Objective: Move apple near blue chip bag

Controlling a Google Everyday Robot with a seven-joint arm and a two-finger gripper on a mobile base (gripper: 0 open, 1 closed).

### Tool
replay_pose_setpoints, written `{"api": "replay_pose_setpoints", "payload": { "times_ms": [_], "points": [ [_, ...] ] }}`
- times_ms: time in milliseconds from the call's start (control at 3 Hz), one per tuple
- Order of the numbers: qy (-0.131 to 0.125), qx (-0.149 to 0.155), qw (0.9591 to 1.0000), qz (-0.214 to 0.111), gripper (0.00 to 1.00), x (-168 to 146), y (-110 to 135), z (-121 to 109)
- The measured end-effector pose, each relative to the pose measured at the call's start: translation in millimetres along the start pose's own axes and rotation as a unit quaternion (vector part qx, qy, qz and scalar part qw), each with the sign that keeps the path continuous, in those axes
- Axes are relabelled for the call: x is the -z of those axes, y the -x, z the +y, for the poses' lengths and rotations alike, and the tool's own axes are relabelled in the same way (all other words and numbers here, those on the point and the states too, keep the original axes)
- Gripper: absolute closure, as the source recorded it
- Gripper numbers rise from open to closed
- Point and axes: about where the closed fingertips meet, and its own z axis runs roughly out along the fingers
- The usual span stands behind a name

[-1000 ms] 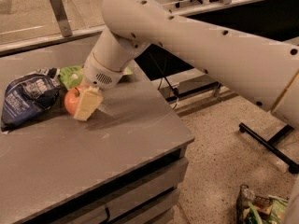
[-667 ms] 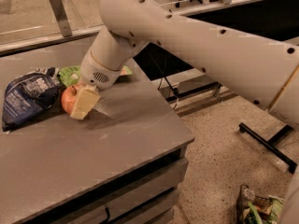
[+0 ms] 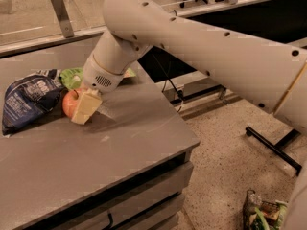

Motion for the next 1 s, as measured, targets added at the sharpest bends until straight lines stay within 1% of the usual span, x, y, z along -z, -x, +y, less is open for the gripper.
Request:
{"api": "replay_pose_setpoints", "payload": {
  "times_ms": [333, 667, 1000],
  "points": [
    [0.001, 0.001, 1.0, 0.0, 0.13, -1.1, 0.6, 0.9],
    [0.002, 0.002, 1.0, 0.001, 0.0, -2.1, 1.2, 1.7],
    [0.002, 0.002, 1.0, 0.001, 0.0, -2.1, 1.2, 1.8]
  ]
}}
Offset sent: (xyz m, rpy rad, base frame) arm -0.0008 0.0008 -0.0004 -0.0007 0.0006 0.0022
